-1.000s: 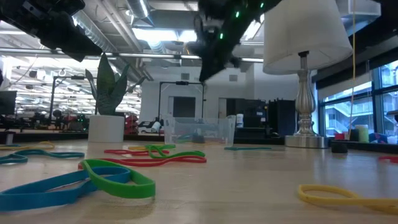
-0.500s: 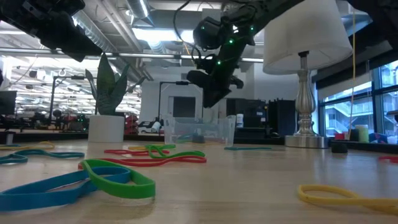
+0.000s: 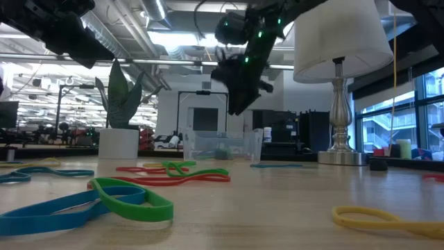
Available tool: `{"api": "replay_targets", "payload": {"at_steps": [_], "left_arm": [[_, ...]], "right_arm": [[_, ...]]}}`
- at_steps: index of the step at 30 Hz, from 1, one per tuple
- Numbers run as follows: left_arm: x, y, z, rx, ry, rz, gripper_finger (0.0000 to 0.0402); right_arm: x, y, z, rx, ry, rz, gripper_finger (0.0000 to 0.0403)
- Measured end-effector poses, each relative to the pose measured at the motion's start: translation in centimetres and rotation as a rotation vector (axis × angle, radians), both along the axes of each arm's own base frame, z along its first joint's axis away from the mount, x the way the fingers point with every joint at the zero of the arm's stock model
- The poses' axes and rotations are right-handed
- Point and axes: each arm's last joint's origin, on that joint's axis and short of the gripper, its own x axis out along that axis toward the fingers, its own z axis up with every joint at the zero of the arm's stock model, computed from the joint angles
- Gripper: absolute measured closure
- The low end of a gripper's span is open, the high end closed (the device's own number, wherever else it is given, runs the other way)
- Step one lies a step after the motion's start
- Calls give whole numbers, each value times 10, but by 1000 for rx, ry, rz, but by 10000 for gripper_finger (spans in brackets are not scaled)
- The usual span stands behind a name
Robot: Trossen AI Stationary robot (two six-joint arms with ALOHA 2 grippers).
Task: Pick and place rubber bands into bin
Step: Put the yellow rubber band into the transparent bin
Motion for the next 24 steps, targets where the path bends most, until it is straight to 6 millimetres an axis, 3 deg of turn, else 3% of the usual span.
{"api": "replay_targets", "payload": {"at_steps": [6, 8, 11, 19, 24], "left_arm": [[0, 0, 1, -33, -13, 31, 400], [1, 1, 1, -55, -19, 44, 400], [1, 0, 2, -70, -32, 49, 400], [10, -2, 9, -86, -93, 53, 400], [36, -6, 26, -61, -29, 92, 400]], "right_arm": [[-13, 39, 44, 9, -49, 143, 367], [-25, 55, 50, 12, -39, 178, 392], [-45, 83, 54, 31, -59, 206, 392], [-110, 141, 17, 119, -156, 157, 399], [-146, 161, -11, 185, -175, 142, 396]]}}
